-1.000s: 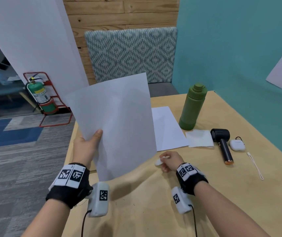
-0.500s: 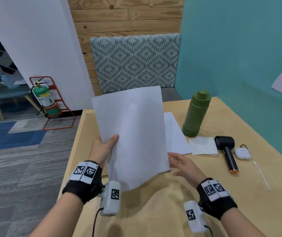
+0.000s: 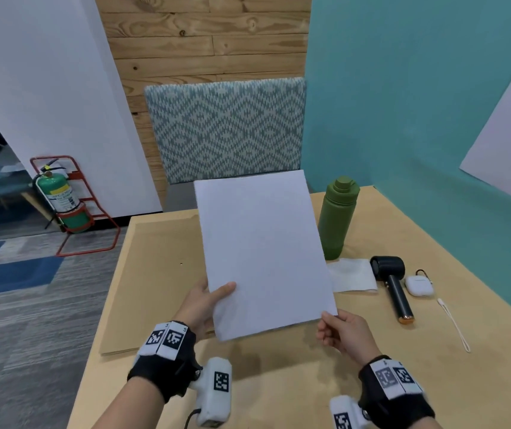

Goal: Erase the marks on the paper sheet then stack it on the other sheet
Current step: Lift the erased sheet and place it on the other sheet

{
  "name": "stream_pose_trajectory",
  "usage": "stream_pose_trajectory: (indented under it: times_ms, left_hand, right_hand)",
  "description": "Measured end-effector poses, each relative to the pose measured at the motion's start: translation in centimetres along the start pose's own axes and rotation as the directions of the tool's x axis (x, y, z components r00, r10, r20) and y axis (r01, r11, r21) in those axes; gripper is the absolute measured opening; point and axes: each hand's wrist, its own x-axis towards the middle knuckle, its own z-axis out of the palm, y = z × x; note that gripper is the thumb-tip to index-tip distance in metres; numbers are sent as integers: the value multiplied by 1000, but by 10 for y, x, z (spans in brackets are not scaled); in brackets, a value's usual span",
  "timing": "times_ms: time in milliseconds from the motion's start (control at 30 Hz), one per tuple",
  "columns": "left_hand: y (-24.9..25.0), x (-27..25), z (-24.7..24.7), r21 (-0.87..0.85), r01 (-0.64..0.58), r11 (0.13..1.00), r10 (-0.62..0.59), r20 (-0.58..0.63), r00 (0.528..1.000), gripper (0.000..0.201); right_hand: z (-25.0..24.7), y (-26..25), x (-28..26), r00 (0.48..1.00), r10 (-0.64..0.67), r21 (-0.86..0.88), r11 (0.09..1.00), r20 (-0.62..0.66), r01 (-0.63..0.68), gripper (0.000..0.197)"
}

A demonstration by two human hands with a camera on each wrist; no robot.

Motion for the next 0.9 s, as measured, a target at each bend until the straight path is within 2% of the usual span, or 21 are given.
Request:
stream_pose_trajectory:
  times_ms: [100,200,433,567,667,833,900]
  left_hand:
    - [-17,-2,11,122,57,991,-65,62,996,33]
    - [-33,2,20,253,63,965,-78,49,996,34]
    - [-43,30,34,133,116,984,-102,-110,989,30]
    - [-42,53,45,48,143,989,-129,-213,968,28]
    - [-40,69,52,-6,168,986,-164,-236,958,28]
    - [-37,86,62,199,255,946,-201,-253,946,14]
    - [-34,92,65,206,290,934,-228,-280,933,6]
  right_hand:
    - [-6,4,1,998,11,10,1000,-54,-10,24]
    - [-11,8,3,996,15,24,1000,-88,-13,23]
    - [-19,11,4,996,55,37,998,-71,-52,8]
    - [-29,19,1,991,91,13,996,-95,-90,9]
    - [-39,26,-2,986,111,10,994,-125,-110,12]
    - [-59,35,-12,976,122,59,992,-182,-113,15]
    - [-66,39,-18,972,129,66,991,-199,-118,15]
